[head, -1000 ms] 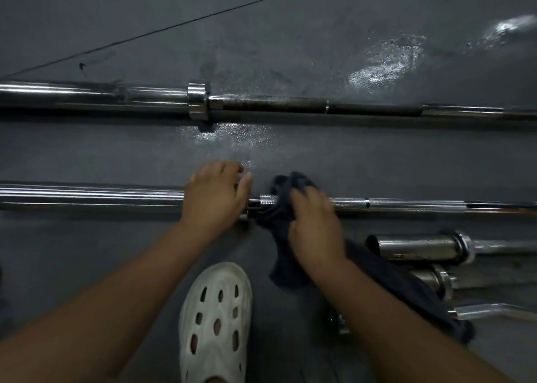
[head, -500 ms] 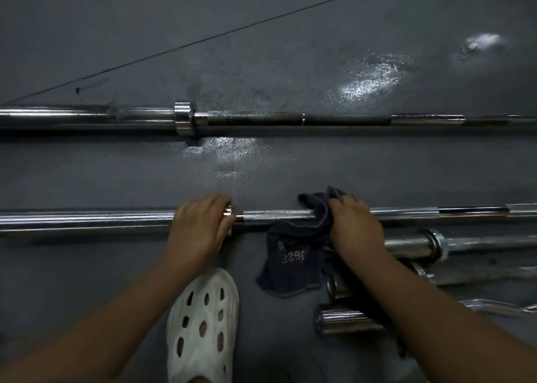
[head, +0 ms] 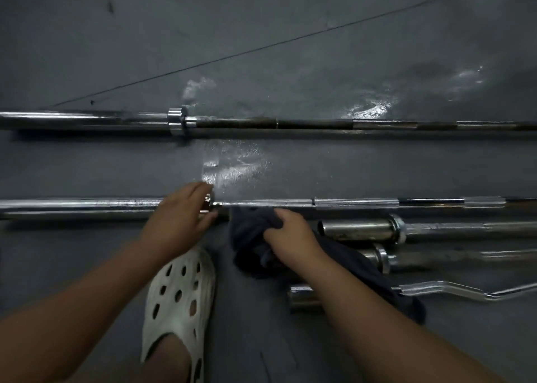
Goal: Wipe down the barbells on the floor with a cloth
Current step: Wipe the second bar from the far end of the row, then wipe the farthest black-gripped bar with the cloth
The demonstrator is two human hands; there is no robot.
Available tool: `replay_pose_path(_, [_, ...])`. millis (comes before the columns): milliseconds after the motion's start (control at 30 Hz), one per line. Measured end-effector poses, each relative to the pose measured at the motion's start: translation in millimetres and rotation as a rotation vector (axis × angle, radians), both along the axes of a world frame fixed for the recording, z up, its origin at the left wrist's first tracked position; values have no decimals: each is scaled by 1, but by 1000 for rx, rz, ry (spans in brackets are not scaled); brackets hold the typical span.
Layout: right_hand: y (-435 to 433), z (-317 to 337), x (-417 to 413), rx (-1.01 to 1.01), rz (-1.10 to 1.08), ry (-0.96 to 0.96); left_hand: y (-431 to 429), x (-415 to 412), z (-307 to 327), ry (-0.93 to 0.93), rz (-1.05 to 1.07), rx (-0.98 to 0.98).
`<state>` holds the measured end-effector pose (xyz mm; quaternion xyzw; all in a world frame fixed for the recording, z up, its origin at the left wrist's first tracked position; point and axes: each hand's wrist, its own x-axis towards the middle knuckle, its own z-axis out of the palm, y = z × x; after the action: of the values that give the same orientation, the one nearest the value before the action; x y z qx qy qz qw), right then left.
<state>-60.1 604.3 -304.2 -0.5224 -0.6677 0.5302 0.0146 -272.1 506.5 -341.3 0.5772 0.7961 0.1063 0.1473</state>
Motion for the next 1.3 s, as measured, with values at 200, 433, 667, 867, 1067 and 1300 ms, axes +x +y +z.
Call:
replay_pose_path(200, [-17, 53, 36, 140, -85, 233, -17, 41, 61, 52, -7, 117])
replay_pose_path(433, [-34, 157, 89, 381, -50, 476, -44, 105, 183, 175, -45, 292])
replay_pose_path(667, [-68, 259, 162, 541, -45, 667, -70, 219, 289, -173, -156, 245])
replay_pose_path(867, [-67, 314, 208, 626, -10, 754, -47, 275, 332, -531, -79, 300])
replay_pose_path(1067, [-47, 263, 234, 372, -219, 667, -22, 272, 324, -709, 135, 432])
replay_pose_path(1300, [-34, 111, 221, -344, -417, 370, 42, 246, 280, -1282, 362, 482])
